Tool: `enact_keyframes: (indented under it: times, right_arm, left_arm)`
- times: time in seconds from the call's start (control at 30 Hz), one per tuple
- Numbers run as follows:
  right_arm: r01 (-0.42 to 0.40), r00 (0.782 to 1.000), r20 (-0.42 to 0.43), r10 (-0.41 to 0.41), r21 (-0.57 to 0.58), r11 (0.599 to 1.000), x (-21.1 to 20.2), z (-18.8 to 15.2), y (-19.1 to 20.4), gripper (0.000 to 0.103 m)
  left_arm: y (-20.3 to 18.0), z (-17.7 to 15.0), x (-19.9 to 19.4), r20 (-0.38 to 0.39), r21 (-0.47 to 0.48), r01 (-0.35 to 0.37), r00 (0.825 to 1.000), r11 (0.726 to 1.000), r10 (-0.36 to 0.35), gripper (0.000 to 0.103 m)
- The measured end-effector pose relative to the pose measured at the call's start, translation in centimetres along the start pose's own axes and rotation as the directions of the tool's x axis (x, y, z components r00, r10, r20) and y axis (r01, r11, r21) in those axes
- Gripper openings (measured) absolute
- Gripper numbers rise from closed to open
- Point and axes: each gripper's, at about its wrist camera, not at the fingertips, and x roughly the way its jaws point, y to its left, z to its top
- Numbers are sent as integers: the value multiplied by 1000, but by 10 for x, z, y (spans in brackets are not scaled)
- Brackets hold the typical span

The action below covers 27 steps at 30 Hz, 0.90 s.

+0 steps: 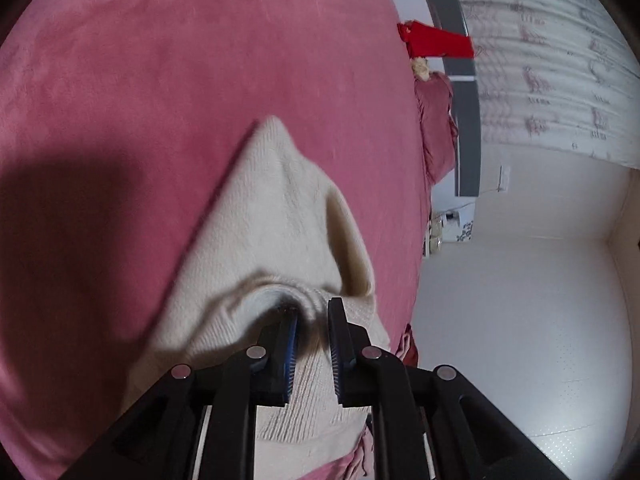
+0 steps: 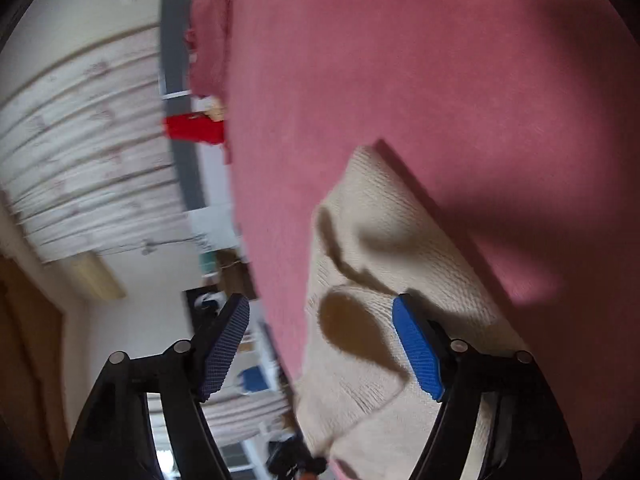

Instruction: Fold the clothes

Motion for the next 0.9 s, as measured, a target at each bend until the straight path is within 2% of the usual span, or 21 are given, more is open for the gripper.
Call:
enact_keyframes:
  times: [0.17, 0.2, 0.23, 0.3, 0.37, 0.4, 0.43, 0.47, 0.5, 0.53, 0.57, 0.63, 0.7, 0.73, 0.77, 0.83, 0.9]
  right_arm:
    - [-55, 998, -39, 50, -150, 987, -25, -7, 6, 76]
    - [-75, 996, -71, 62, -205, 976, -28, -16, 13, 76]
    - [-97, 990, -126, 67, -248, 964, -26, -26, 16, 76]
    - [-144, 969, -238, 68, -322, 936, -22, -48, 23, 76]
    - [-180, 931, -364, 42, -355, 917, -9, -73, 26, 76]
    - [-184, 921, -390, 21, -386, 904, -3, -82, 28, 76]
    - [-191, 909, -418, -1, -417, 889, 4, -91, 31, 75]
    - [-204, 891, -454, -24, -447, 871, 15, -99, 33, 70]
    - [-210, 874, -485, -45, -459, 863, 28, -106, 34, 62]
    - [-212, 855, -513, -71, -472, 856, 42, -112, 35, 61]
    - [-198, 838, -534, -113, -491, 848, 58, -118, 36, 61]
    - [-180, 811, -557, -177, -526, 831, 89, -128, 38, 55]
    - [-168, 782, -575, -242, -568, 806, 120, -137, 43, 45]
    - [-155, 768, -573, -287, -601, 784, 131, -143, 40, 44]
    - [-148, 754, -569, -328, -634, 759, 143, -146, 44, 42]
    - [-152, 742, -558, -372, -680, 718, 159, -145, 55, 39]
    - [-145, 758, -519, -397, -726, 672, 173, -136, 70, 39]
  left_arm:
    - [4, 33, 6, 89, -56, 14, 996, 998, -10, 14]
    - [1, 35, 3, 97, -35, 13, 995, 999, -9, 15]
    - [-5, 33, -2, 96, 11, 2, 995, 1000, -3, 15]
    - [-16, 23, -7, 74, 123, -63, 996, 990, 54, 15]
    - [-24, 6, -2, -3, 253, -100, 995, 962, 104, 15]
    - [-28, -4, 5, -59, 317, -108, 989, 942, 133, 15]
    - [-31, -14, 11, -112, 380, -111, 980, 918, 165, 15]
    - [-32, -27, 22, -173, 429, -102, 966, 898, 192, 15]
    - [-33, -42, 37, -238, 468, -84, 947, 880, 217, 15]
    - [-34, -56, 52, -300, 504, -64, 922, 861, 244, 15]
    - [-36, -66, 66, -332, 538, -62, 901, 840, 278, 15]
    - [-41, -80, 92, -353, 604, -79, 866, 793, 355, 15]
    - [-46, -94, 118, -367, 667, -90, 824, 740, 431, 15]
    - [-50, -94, 129, -364, 683, -97, 815, 724, 452, 15]
    - [-55, -87, 137, -353, 687, -107, 816, 719, 458, 15]
    - [-69, -66, 143, -257, 702, -177, 840, 690, 477, 15]
    - [-85, -44, 146, -141, 711, -260, 858, 654, 494, 15]
